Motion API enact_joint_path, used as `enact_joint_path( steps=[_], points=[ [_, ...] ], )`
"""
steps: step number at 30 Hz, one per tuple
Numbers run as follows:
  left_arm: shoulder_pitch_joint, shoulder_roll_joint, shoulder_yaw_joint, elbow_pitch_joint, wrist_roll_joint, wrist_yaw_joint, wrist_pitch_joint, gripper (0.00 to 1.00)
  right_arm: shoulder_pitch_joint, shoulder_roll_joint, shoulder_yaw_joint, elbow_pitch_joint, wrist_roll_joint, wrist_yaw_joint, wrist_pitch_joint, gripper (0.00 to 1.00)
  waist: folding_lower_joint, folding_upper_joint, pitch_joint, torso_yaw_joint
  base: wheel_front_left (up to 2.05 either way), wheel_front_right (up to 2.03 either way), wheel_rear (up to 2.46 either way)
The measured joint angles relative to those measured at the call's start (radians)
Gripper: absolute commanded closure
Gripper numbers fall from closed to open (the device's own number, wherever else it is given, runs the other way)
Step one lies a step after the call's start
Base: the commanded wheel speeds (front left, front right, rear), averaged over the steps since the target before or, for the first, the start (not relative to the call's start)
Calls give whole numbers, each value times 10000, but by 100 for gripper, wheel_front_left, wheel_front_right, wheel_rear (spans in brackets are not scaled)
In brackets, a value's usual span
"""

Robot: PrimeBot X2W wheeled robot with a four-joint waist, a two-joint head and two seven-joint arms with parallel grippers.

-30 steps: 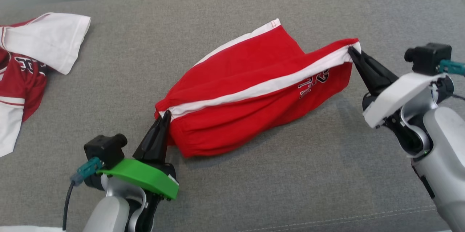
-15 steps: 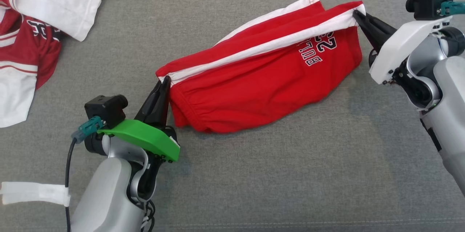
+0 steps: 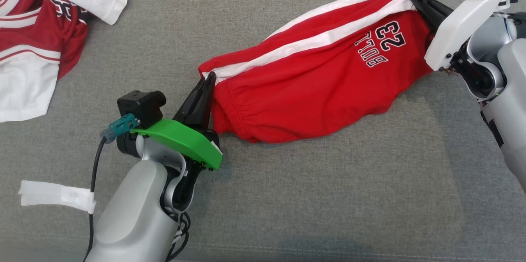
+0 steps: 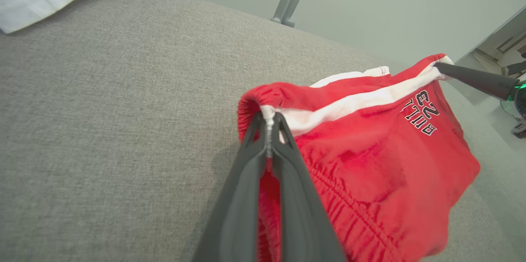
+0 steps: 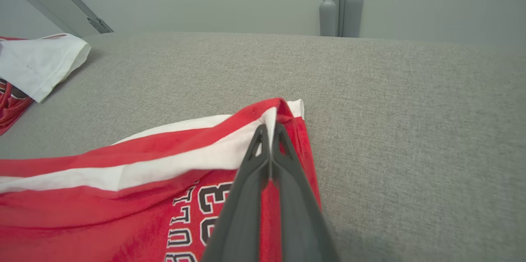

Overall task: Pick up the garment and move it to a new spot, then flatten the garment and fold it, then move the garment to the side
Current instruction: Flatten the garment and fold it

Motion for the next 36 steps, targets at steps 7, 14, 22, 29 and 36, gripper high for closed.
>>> enact_joint_path(
  steps=[7,14,22,29,36],
  points=[
    [-411,-6,-378,211,-276,2,-387,100,-432,84,203,754,15,0,-192,100,0,0,151,142,0,0,0],
    [-823,-19,-884,384,-635,52,-545,100,-865,-19,144,1400,15,0,-397,100,0,0,266,267,0,0,0],
    [-1079,-31,-1083,686,-826,163,-775,100,-1129,150,355,1958,10,0,-656,100,0,0,374,379,0,0,0],
    [-1278,-35,-1223,928,-1062,263,-882,100,-1344,259,550,2330,-10,0,-943,100,0,0,418,395,0,0,0],
    [-1519,-44,-1302,1185,-1281,382,-1032,100,-1533,282,675,2665,-27,0,-1306,42,0,0,445,372,0,0,0]
  ],
)
